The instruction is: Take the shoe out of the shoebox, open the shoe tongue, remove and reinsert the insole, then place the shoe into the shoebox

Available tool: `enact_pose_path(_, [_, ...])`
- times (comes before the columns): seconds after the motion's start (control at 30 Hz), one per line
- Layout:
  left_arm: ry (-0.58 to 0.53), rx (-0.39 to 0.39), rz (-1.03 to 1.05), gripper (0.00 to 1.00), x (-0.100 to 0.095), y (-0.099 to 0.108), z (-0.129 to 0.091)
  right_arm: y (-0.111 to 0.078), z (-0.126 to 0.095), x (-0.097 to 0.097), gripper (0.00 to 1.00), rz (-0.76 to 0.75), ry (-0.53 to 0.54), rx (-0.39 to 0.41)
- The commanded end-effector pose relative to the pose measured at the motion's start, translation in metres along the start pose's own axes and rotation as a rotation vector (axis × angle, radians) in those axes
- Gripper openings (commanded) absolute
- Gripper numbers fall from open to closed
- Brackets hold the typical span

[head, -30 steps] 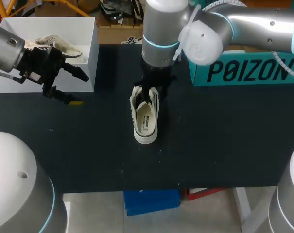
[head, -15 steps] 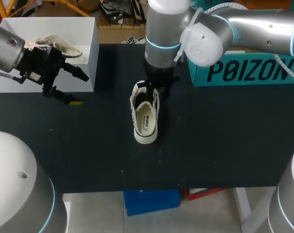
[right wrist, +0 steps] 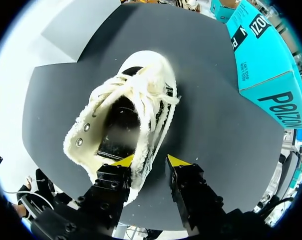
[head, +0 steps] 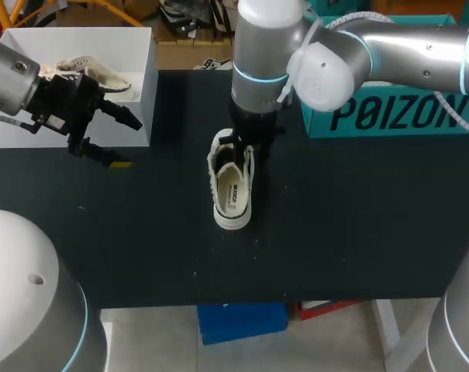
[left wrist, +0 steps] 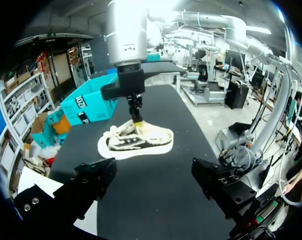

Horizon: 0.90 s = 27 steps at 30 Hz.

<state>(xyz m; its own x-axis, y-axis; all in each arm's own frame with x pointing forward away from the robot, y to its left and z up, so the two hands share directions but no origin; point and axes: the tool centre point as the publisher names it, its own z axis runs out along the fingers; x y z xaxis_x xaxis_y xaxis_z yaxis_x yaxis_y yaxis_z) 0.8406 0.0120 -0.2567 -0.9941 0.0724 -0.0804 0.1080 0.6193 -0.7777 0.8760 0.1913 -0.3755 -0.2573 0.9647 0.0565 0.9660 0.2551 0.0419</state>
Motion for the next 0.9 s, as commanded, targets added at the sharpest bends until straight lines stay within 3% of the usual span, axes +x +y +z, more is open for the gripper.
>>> enact_pose_path(0.03, [0.002, -0.004, -0.001, 1.0, 0.001, 0.0, 0.0, 0.001, 0.009, 0.001, 0.37, -0.001, 0.006, 0.005])
enact_pose_path(0.9, [0.002, -0.004, -0.001, 1.0, 0.001, 0.0, 0.0, 0.011, 0.037, -0.004, 0.35, -0.019, -0.036, 0.023])
